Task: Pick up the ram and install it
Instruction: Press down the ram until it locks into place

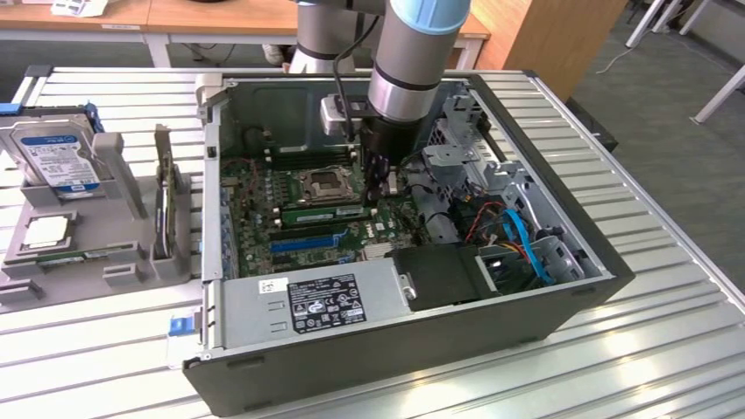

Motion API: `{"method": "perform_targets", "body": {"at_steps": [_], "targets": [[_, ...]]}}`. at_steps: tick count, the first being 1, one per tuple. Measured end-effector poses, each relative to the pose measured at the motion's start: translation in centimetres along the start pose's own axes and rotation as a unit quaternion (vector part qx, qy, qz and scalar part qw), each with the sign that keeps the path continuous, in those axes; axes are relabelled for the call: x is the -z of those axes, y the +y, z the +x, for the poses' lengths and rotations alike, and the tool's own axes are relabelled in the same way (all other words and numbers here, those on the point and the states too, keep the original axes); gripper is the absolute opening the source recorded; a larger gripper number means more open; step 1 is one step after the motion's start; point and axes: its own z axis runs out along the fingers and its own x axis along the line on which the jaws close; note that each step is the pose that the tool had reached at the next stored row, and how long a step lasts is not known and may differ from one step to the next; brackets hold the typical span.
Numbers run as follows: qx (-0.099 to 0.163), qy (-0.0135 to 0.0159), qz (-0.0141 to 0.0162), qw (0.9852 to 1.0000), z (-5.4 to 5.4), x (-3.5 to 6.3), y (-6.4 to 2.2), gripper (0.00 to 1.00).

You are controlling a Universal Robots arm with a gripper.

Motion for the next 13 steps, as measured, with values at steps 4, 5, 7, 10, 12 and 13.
{"method": "perform_targets", "body": {"at_steps": [4,5,7,10,12,13], "targets": [[0.0,0.0001,0.0,1.0,0.0,-0.03,0.0,0.1],[0.0,0.0001,0.0,1.0,0.0,-0.03,0.0,0.1],[0.0,0.0,0.0,1.0,0.0,-0.04,0.0,0.1],[0.0,0.0,0.0001,1.0,0.0,-0.13,-0.01,0.1],[0.0,0.0,0.0,1.0,0.0,-0.13,-0.01,0.1],[0.0,0.0,0.0,1.0,0.0,-0.13,-0.01,0.1]]}}
